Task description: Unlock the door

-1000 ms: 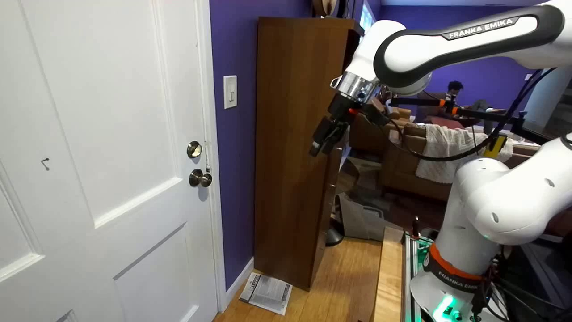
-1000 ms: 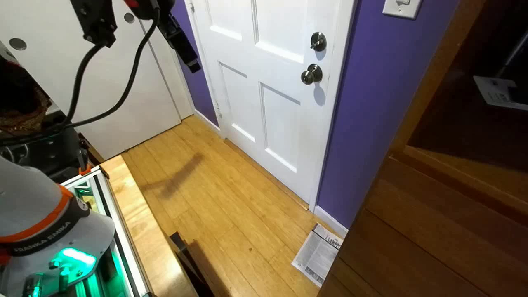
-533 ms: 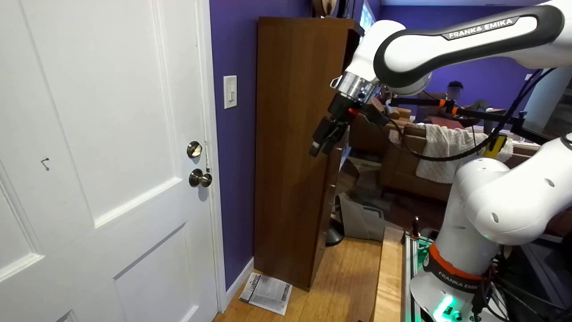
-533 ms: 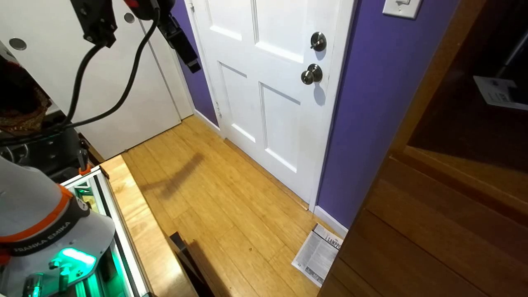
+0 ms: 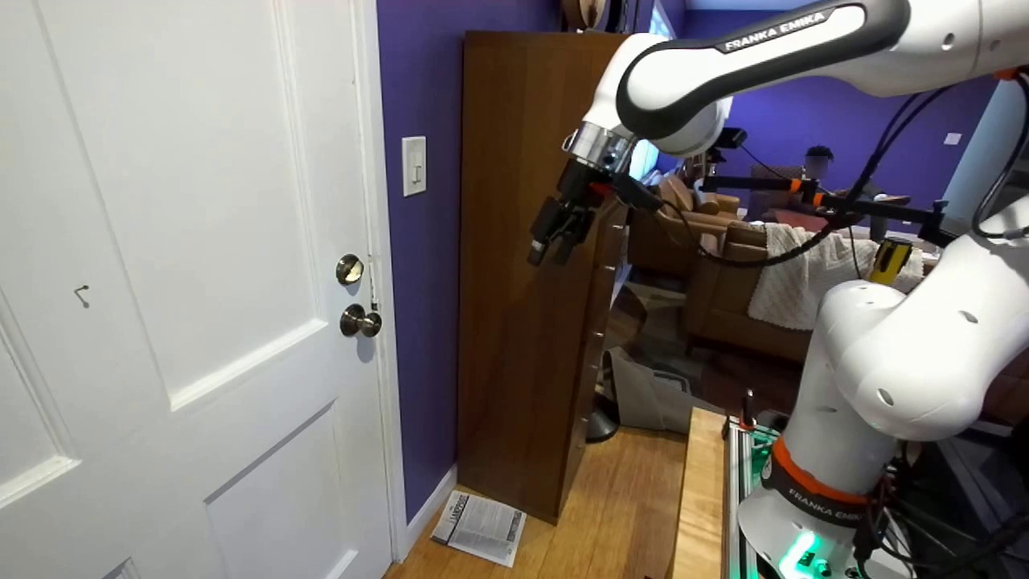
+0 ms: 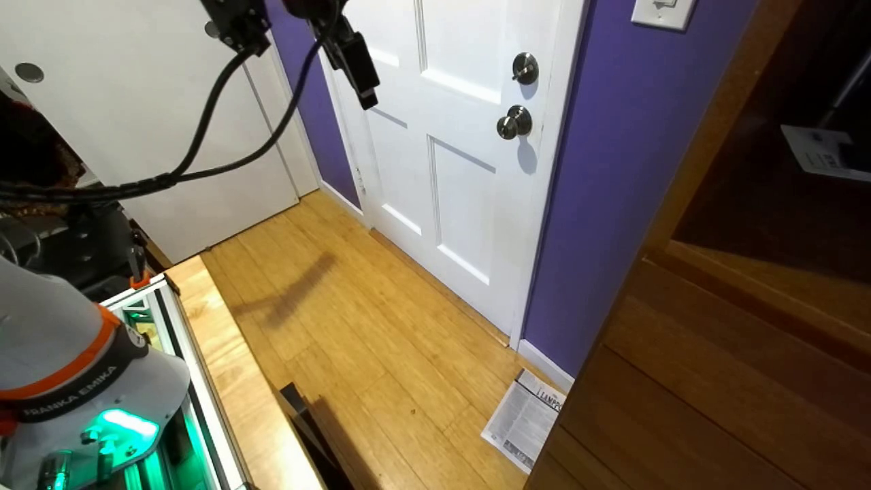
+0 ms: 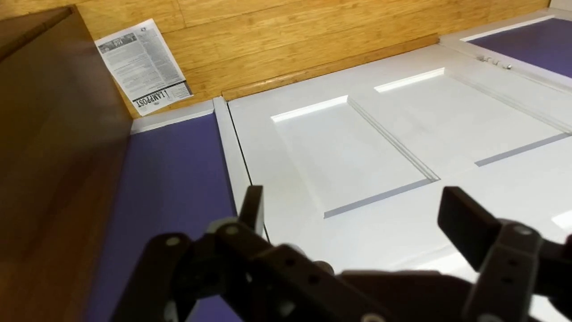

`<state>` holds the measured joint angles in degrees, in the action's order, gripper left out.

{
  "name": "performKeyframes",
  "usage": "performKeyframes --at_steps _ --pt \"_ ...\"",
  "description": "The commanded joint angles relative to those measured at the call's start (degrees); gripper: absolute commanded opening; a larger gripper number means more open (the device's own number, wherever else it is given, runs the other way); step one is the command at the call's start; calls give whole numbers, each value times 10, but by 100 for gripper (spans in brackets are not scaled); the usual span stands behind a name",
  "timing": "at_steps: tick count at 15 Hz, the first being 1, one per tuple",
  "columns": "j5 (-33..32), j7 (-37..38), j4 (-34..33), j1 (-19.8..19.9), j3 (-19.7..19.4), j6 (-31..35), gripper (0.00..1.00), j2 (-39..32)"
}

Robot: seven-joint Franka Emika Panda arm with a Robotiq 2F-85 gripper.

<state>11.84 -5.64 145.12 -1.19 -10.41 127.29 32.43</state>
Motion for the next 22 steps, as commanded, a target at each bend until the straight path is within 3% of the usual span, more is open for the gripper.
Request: performKeyframes --at_steps 1,8,11,19,21,22 --pt "39 -37 -109 -9 -14 7 75 -128" --pt "168 -128 -261 3 -5 80 18 -305" --pt "216 -149 -311 21 11 99 0 -364" --pt "310 -162 -400 68 72 148 0 -477" --pt "368 -195 -419 85 94 171 0 -500" --pt "315 -158 -392 75 84 158 1 -472"
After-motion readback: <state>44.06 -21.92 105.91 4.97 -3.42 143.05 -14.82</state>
